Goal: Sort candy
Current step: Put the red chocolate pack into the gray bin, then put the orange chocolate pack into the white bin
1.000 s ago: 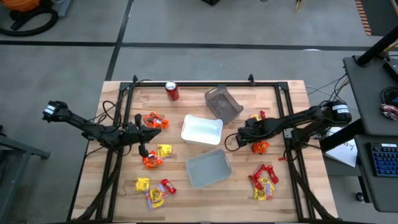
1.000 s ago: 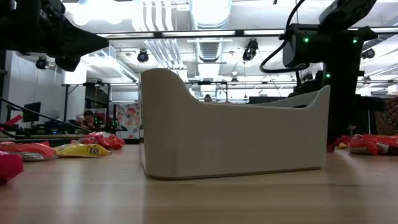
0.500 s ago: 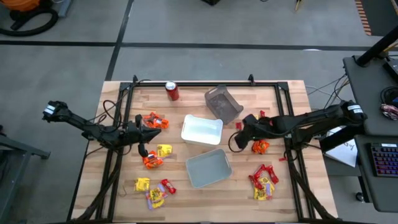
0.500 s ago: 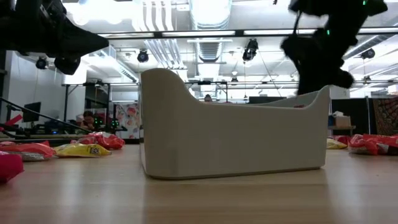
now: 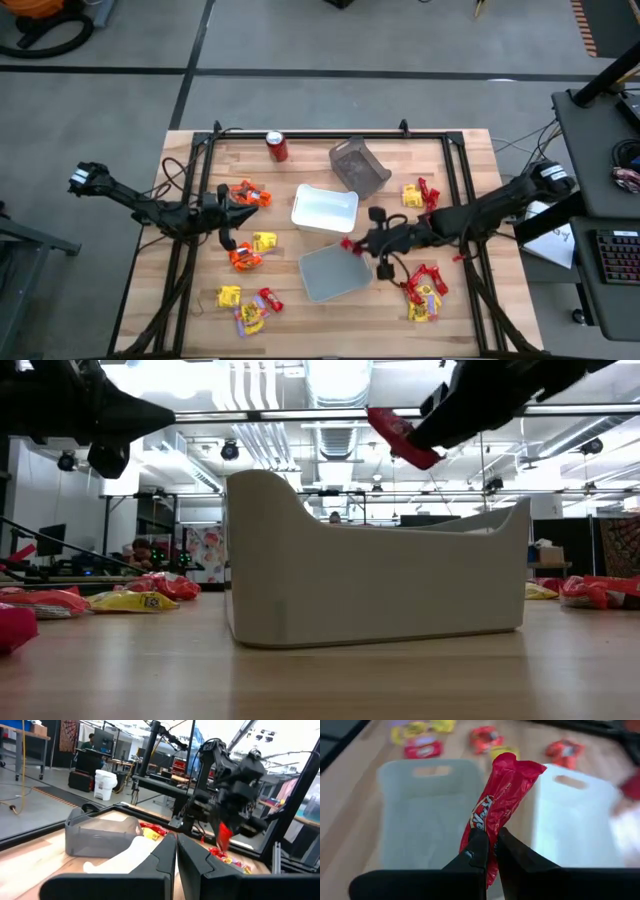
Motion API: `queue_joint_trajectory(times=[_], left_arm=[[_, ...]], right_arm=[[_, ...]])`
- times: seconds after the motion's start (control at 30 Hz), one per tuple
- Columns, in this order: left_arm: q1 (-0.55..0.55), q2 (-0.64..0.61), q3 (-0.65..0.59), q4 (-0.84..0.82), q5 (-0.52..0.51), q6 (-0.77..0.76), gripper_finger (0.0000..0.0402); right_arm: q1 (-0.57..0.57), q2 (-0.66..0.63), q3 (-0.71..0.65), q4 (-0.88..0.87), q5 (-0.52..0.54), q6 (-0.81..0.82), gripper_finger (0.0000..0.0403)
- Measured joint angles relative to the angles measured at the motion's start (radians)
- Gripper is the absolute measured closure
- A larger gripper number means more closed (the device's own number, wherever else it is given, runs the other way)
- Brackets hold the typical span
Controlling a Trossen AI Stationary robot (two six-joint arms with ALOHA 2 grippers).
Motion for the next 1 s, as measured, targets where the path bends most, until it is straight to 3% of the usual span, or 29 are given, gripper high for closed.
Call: queue_joint_trajectory(times=[0.4, 0.73, 1.0], left_arm=[[0.0, 0.012, 0.0, 0.026, -0.001, -0.041, 0.0402], [0.0, 0.014, 0.0, 0.03, -0.001, -0.041, 0.0402], [0.0, 0.024, 0.0, 0.03, 0.005, -0.092, 0.0402]], right_arm=[[0.029, 0.184, 0.127, -0.125, 0.017, 0.006, 0.0373], [0.029, 0.301, 0.262, -0.258, 0.058, 0.022, 0.0294], [0.029, 0.289, 0.33, -0.355, 0.056, 0.048, 0.0246]])
